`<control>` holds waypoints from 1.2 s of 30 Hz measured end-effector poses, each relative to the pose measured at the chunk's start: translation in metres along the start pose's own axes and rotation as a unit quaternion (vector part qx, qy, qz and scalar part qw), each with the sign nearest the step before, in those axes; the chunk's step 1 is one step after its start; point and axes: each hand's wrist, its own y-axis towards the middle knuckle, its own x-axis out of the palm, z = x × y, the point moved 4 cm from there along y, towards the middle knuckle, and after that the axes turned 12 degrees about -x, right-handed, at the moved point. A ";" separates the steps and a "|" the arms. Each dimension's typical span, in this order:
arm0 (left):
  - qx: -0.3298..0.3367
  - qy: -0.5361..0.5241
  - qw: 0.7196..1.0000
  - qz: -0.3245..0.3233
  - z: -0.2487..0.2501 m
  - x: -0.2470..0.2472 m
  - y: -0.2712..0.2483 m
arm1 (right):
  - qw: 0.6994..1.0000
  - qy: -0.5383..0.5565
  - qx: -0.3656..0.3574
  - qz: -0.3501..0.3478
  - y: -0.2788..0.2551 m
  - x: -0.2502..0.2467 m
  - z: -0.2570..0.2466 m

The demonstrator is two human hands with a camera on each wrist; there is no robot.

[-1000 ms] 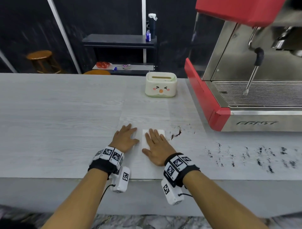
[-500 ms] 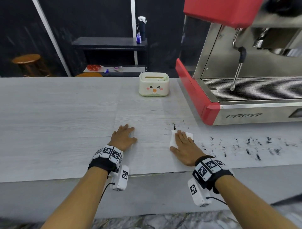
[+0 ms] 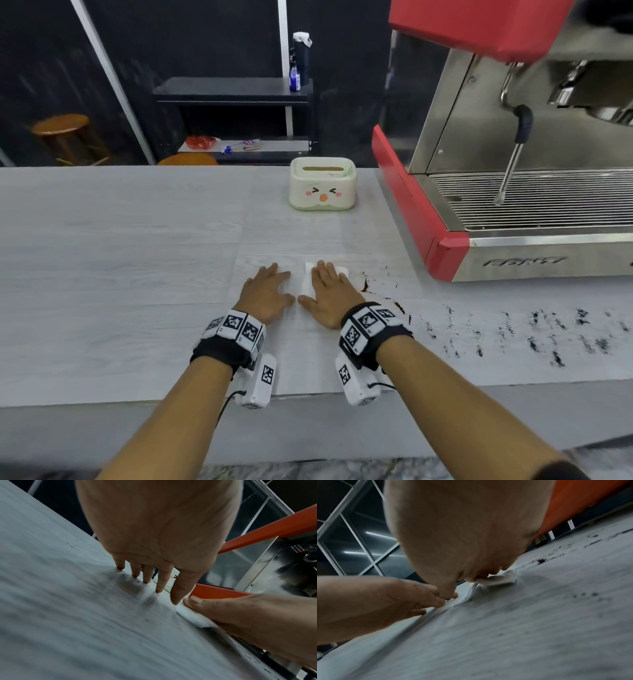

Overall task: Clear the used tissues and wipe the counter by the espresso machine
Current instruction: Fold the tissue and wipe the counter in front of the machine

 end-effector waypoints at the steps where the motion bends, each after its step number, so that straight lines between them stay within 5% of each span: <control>1: 0.001 -0.001 1.000 0.002 0.000 0.000 0.001 | 1.000 -0.008 0.003 -0.009 0.002 0.002 0.002; 23: -0.006 -0.009 1.000 -0.006 0.008 -0.001 -0.005 | 0.988 0.072 0.137 0.008 -0.102 -0.005 0.077; 29: 0.009 0.002 1.000 -0.002 0.024 0.000 0.001 | 0.995 0.033 0.078 0.059 -0.057 -0.027 0.051; 36: 0.001 0.007 1.000 0.005 0.032 -0.006 0.015 | 0.997 0.024 0.066 0.017 0.020 -0.047 0.048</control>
